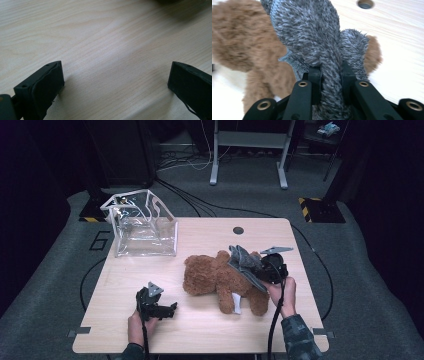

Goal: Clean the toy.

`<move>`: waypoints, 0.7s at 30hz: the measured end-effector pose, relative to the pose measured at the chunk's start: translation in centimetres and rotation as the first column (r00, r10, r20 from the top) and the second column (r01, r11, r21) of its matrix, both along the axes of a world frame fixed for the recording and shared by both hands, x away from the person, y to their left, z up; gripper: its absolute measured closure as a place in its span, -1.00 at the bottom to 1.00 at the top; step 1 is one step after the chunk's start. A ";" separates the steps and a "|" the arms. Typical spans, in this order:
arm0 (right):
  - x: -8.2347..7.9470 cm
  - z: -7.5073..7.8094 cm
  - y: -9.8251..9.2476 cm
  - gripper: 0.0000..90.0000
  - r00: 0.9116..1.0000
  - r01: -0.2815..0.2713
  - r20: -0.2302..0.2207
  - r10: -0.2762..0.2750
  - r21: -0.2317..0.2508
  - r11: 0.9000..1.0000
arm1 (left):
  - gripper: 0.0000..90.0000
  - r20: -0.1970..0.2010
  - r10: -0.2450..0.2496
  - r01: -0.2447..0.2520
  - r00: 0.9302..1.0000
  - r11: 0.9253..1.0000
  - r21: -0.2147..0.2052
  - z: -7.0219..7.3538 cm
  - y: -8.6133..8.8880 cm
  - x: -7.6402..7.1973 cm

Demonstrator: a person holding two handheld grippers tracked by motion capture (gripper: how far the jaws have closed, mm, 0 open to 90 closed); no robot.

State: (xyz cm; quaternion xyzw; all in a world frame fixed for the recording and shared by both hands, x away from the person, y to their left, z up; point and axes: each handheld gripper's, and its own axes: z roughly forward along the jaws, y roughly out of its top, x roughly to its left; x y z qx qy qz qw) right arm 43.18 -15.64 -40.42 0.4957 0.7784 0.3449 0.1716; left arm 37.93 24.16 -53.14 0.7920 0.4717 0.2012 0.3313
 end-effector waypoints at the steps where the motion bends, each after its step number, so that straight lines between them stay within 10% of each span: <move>1: 0.1 -0.1 -0.5 0.70 1.000 0.006 0.010 -0.005 -0.004 1.000 | -1.00 0.000 0.000 0.000 1.000 1.000 0.000 0.0 0.0 0.0; 12: 0.9 -3.5 -2.8 0.70 0.991 0.102 -0.084 -0.104 -0.033 0.994 | -1.00 0.000 0.000 0.000 1.000 1.000 0.000 0.0 0.0 0.0; 21: -1.0 2.2 -1.2 0.71 0.996 0.018 0.086 -0.021 0.035 0.999 | -1.00 0.000 0.000 0.000 1.000 1.000 0.000 0.0 0.0 0.0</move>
